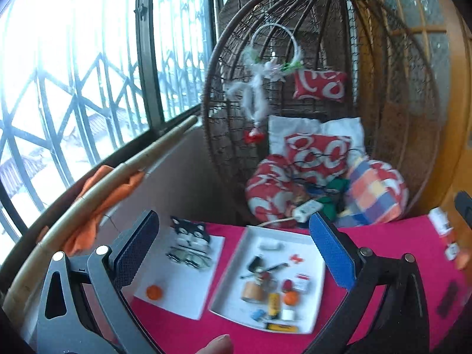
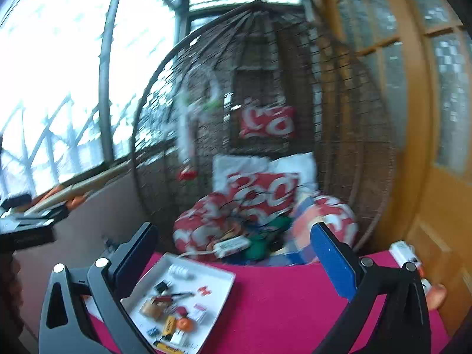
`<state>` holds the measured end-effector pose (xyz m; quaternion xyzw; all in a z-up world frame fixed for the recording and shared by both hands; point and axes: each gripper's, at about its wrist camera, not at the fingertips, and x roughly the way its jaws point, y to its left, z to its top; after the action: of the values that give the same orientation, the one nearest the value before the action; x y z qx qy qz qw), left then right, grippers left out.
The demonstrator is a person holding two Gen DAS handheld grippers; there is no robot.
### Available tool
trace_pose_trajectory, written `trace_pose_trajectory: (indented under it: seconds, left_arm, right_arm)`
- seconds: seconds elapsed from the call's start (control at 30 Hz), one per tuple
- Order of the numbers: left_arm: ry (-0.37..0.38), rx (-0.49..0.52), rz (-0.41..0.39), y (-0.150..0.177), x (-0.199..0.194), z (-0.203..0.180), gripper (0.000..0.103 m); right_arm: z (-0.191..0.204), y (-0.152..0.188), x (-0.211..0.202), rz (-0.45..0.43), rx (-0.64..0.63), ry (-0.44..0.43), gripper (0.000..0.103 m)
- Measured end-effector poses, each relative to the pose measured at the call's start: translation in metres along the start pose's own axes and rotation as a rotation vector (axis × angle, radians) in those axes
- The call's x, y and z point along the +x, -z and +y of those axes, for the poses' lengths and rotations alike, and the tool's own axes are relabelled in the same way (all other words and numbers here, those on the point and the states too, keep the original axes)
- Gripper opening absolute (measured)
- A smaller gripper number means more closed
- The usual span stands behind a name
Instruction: Organize rigid objects
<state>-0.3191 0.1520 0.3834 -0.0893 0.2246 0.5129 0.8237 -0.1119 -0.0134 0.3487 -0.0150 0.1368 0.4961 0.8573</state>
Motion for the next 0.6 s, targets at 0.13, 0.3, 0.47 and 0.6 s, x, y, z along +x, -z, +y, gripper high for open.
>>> trace_pose_trajectory:
  seconds: [0.13, 0.3, 0.47, 0.6]
  left_arm:
    - [0.033, -0.006, -0.001, -0.001, -0.026, -0.006, 0.103]
    - [0.06, -0.039, 0.038, 0.002, -0.045, -0.009, 0.103]
    - [0.06, -0.021, 0.074, 0.018, -0.057, -0.02, 0.103]
    - [0.084, -0.001, 0.106, 0.035, -0.063, -0.034, 0.103]
  right_arm:
    - [-0.028, -0.014, -0.016, -0.017, 0.098, -0.022, 0.103]
    - [-0.053, -0.02, -0.042, -0.076, 0.153, -0.034, 0.103]
    - [-0.07, -0.012, -0.058, -0.072, 0.182, -0.107, 0.103]
    - [-0.071, -0.002, -0.076, -0.098, 0.145, -0.098, 0.103]
